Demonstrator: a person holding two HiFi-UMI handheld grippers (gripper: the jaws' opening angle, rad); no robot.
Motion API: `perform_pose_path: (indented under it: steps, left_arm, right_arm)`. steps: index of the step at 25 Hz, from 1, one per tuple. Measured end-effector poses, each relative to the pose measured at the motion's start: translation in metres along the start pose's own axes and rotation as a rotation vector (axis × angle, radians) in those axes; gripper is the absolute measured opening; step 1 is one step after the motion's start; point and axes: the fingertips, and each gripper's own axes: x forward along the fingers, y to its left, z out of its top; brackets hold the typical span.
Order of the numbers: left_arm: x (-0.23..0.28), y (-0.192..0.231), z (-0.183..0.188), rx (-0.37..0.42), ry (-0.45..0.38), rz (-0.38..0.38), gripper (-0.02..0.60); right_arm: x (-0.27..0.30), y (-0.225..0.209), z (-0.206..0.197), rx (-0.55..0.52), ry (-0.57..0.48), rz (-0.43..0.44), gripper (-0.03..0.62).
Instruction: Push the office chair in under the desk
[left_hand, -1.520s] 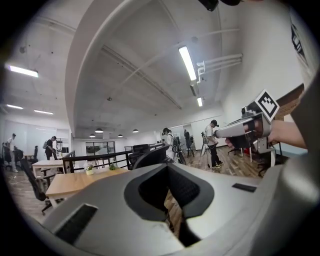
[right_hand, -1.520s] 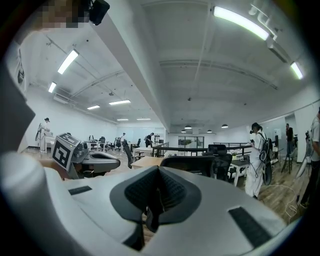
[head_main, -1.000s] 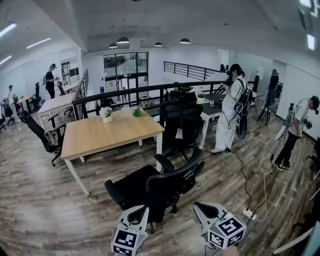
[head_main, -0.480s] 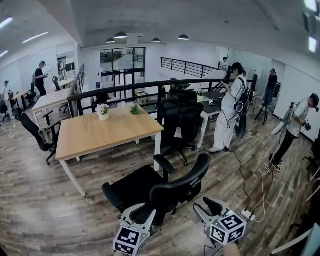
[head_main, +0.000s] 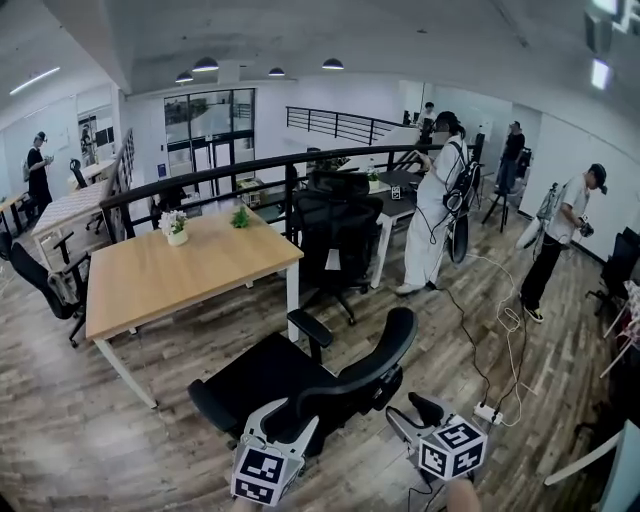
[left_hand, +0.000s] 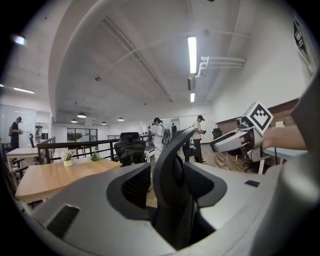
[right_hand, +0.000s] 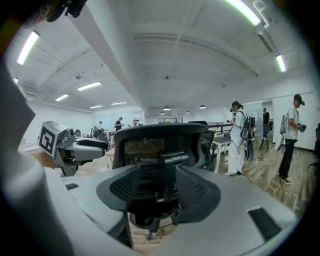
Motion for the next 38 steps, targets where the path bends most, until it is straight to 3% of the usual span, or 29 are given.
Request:
perform_pose_path:
  steps: [9,19,28,38]
  left_arm:
    - [0.027,0.003,-0.007,-0.015,0.03,-0.044,0.25]
    - [0.051,-0.002,-0.007,-0.013,0.042,-0.087,0.268]
    - [0.063,-0.004,0.001,-0.005,-0.003,-0.119,0.278]
    - [0.071,0.0,-0.013,-0.015,0.047,-0.103,0.256]
  right_arm:
    - [0.013,-0.017,-0.013,0.026,0.03,-0.032,0.252]
    - [0.033,-0.035,-0.012,-0.001,0.046,-0.015,0.302]
    - [0.055,-0.038,-0.021,-0.052,0.096,0.042,0.308]
    - [0.068,-0.038,-0.025,-0.096,0.118,0.093,0.316]
